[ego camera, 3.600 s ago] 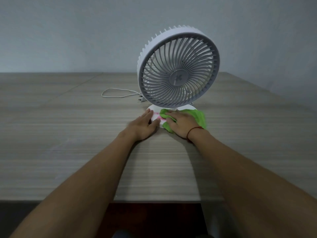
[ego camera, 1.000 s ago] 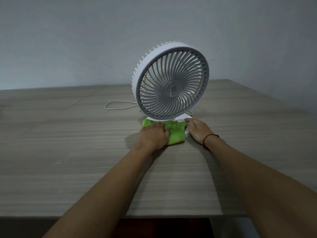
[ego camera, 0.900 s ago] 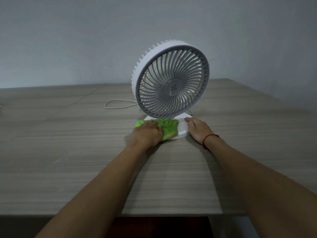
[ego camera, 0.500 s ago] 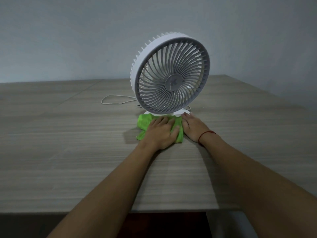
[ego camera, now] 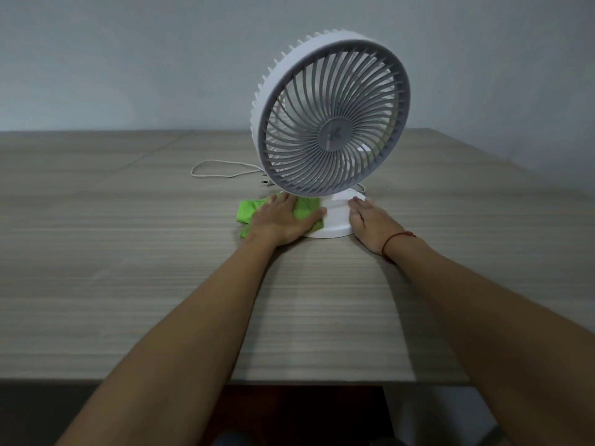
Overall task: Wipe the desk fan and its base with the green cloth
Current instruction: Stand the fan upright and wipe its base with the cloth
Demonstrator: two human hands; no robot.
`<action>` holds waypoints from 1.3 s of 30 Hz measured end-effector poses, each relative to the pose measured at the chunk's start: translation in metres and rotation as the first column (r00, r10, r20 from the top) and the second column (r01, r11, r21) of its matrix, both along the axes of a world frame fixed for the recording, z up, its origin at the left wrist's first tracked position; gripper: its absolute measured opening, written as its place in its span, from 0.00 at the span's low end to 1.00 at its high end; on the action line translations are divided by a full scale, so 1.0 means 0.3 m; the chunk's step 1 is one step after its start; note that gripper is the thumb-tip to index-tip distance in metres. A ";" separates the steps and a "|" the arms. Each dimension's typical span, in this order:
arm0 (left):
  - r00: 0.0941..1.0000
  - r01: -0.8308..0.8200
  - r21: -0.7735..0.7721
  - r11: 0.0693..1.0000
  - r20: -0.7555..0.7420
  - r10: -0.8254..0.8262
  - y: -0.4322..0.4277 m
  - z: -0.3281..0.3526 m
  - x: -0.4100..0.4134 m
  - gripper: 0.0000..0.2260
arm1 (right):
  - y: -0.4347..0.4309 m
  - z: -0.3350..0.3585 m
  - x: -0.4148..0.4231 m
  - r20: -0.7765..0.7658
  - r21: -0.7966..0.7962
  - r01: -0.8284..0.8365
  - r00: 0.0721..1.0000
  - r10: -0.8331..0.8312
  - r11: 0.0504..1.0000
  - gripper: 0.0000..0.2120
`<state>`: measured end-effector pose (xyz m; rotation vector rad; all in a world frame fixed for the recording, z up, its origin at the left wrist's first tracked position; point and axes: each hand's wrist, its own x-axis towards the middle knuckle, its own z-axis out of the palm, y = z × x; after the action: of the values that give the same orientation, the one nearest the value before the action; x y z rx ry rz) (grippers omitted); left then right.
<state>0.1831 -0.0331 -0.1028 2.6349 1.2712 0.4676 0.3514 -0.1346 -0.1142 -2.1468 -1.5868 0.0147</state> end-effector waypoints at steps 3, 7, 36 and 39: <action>0.999 -0.016 -0.042 0.999 0.044 0.018 0.021 -0.002 -0.022 0.33 | 0.001 0.003 -0.003 0.028 -0.005 0.014 1.000 -0.014 1.000 0.19; 0.994 0.084 -0.021 0.996 0.076 -0.082 -0.024 -0.007 -0.047 0.23 | -0.007 0.007 -0.016 0.044 -0.023 0.023 0.999 -0.022 0.999 0.20; 0.991 0.114 -0.054 0.992 0.079 -0.109 -0.023 0.000 -0.069 0.21 | -0.011 0.009 -0.027 0.058 -0.030 0.030 0.998 -0.028 0.999 0.22; 0.961 0.274 0.041 0.961 0.030 -0.275 -0.113 -0.024 -0.063 0.22 | -0.017 0.018 -0.037 0.067 -0.047 0.047 0.997 -0.044 0.998 0.22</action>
<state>0.1643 -0.0670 -0.1101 2.7611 0.8732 0.4924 0.3402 -0.1398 -0.1088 -2.2415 -1.5894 -0.0334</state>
